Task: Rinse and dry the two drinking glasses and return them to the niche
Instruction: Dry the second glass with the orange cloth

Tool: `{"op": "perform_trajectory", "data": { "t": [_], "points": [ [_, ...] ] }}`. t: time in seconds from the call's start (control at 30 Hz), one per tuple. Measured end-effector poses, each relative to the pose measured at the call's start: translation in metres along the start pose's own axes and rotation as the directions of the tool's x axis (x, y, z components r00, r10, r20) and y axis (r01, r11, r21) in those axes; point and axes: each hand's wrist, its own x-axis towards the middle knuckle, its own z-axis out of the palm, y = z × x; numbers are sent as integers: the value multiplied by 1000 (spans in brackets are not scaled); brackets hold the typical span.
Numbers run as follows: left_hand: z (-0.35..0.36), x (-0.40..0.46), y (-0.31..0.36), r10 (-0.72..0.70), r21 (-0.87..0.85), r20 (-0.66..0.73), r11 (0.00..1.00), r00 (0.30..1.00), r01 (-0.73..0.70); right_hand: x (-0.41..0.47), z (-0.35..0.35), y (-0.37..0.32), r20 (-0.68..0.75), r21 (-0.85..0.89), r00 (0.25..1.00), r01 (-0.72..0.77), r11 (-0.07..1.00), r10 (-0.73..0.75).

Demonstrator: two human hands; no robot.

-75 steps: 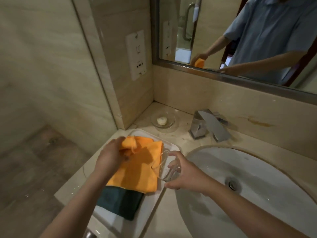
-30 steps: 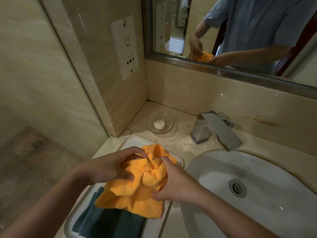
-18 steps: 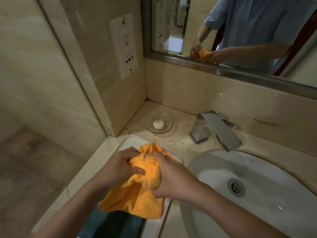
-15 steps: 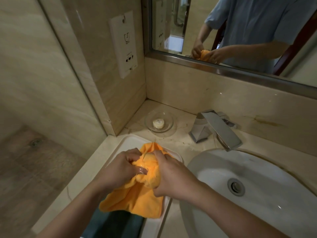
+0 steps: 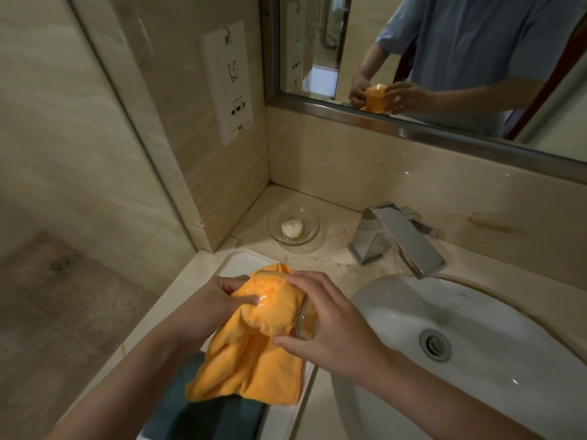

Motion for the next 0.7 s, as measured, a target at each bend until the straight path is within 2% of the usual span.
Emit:
{"op": "perform_trajectory", "data": {
  "t": [0.13,0.27,0.37,0.47,0.57,0.7],
  "points": [
    [6,-1,13,30,-27,-8,999,1000,-30,3,-2,-2,-81,2,996,38,999,-38],
    [11,-2,24,77,20,-12,997,997,-76,3,-10,-8,6,97,992,-129,987,129],
    [11,-4,30,104,50,37,993,994,-106,5,-15,-13,49,235,965,-260,936,256],
    [10,-5,29,90,68,66,993,994,-94,10,-20,-16,146,387,916,-401,830,374],
    [9,-5,26,79,96,57,992,995,-84,13,-23,-21,247,532,859,-508,678,449],
    [9,-8,26,87,108,70,990,994,-94,17,-28,-24,432,590,735,-669,452,523]
  ]
}}
